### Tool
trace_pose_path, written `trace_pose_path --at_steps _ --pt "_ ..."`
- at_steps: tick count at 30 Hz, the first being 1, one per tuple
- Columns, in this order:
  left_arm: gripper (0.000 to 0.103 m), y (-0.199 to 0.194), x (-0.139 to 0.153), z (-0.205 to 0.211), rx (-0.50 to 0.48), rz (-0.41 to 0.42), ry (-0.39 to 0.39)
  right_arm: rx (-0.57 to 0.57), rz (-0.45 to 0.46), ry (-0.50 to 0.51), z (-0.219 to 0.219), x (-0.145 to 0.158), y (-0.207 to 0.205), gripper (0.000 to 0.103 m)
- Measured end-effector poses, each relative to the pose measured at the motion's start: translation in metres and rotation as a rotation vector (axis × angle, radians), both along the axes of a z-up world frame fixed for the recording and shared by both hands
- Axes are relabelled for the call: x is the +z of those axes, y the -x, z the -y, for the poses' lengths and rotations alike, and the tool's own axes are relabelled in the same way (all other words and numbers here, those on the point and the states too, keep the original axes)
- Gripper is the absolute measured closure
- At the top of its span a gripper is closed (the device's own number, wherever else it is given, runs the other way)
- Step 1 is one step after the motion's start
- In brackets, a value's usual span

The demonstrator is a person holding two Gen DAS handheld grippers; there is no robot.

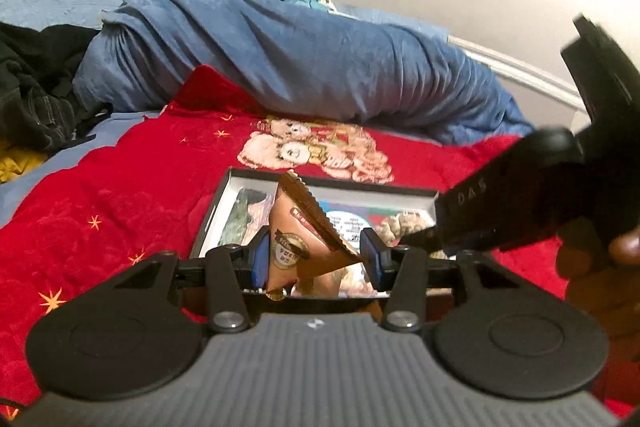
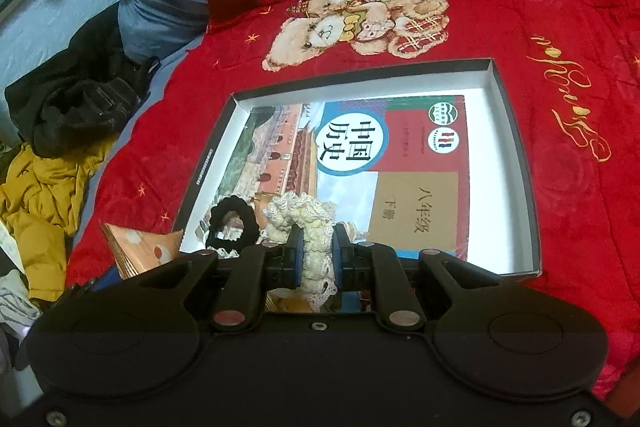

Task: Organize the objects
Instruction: 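Carry the white scrunchie with right tool while left tool carries the packet over the box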

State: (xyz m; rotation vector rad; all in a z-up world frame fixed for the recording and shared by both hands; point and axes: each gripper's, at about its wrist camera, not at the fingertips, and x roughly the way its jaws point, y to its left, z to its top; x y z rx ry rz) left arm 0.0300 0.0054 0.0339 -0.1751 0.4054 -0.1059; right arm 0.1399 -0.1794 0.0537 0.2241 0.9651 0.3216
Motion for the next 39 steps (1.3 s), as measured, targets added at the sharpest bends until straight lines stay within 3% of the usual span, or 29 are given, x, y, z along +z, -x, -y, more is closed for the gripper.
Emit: trace_pose_path --at_steps 13,18,21,32,39 --pt "0.052 -0.005 0.006 -0.008 0.036 0.073 -0.013 -0.048 0.053 -0.007 0.025 0.016 0.009 0.089" --pt "0.052 -0.021 0.012 -0.030 0.043 0.032 0.080 -0.063 0.068 -0.020 0.034 0.017 0.011 0.089" --pt "0.053 -0.023 0.015 -0.034 0.052 0.089 0.048 -0.059 0.079 -0.038 0.038 0.018 0.012 0.089" --pt "0.053 -0.038 0.016 -0.015 -0.010 0.145 -0.047 -0.133 0.105 -0.085 0.064 0.012 -0.007 0.089" --pt "0.052 -0.067 0.025 0.029 -0.139 0.059 -0.102 -0.178 0.088 -0.129 0.069 -0.001 -0.028 0.089"
